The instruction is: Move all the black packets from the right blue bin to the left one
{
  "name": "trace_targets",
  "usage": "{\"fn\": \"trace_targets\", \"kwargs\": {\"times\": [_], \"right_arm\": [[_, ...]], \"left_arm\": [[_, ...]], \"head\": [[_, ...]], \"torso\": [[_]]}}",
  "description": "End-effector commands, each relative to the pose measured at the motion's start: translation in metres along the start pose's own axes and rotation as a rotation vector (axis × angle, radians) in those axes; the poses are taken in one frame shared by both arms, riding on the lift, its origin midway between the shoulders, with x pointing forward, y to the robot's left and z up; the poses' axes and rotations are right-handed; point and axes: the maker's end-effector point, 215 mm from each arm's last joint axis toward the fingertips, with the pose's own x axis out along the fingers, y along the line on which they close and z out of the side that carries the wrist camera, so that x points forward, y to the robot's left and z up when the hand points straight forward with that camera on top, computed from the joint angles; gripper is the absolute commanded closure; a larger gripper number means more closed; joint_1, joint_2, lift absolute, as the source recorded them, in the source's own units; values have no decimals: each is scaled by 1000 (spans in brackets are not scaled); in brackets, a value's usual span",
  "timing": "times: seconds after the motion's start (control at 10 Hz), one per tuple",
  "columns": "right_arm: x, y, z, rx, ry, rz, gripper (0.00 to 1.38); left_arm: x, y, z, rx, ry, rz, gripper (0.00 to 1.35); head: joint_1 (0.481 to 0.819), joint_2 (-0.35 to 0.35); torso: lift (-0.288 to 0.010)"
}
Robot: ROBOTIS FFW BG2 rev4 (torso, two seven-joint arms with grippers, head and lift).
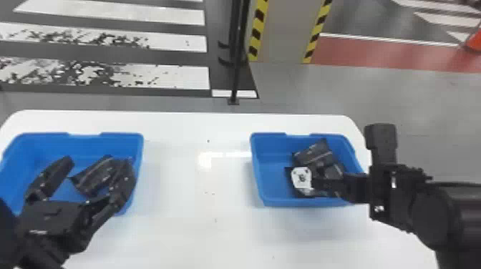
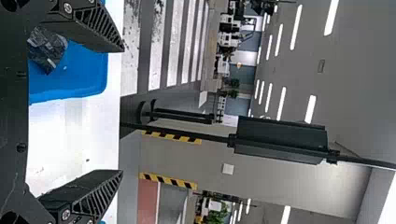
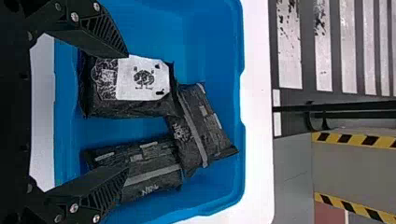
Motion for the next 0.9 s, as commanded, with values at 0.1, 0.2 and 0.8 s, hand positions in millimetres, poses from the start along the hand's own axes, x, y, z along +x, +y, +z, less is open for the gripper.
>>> {"fn": "trace_targets", "kwargs": {"times": [0.1, 0.2, 0.8], "right_arm": [[28, 30, 2, -34, 56, 72, 179], [32, 34, 3, -40, 67, 75, 179], [46, 28, -8, -50, 146, 30, 185]], "left_arm": [[0, 0, 7, 12, -22, 0, 110], [0, 0, 5, 10, -20, 0, 110], [0, 0, 7, 5, -30, 0, 110]], "head": [[695, -146], [695, -135], [695, -123]], "torso": [[-140], [-140], [-140]]}}
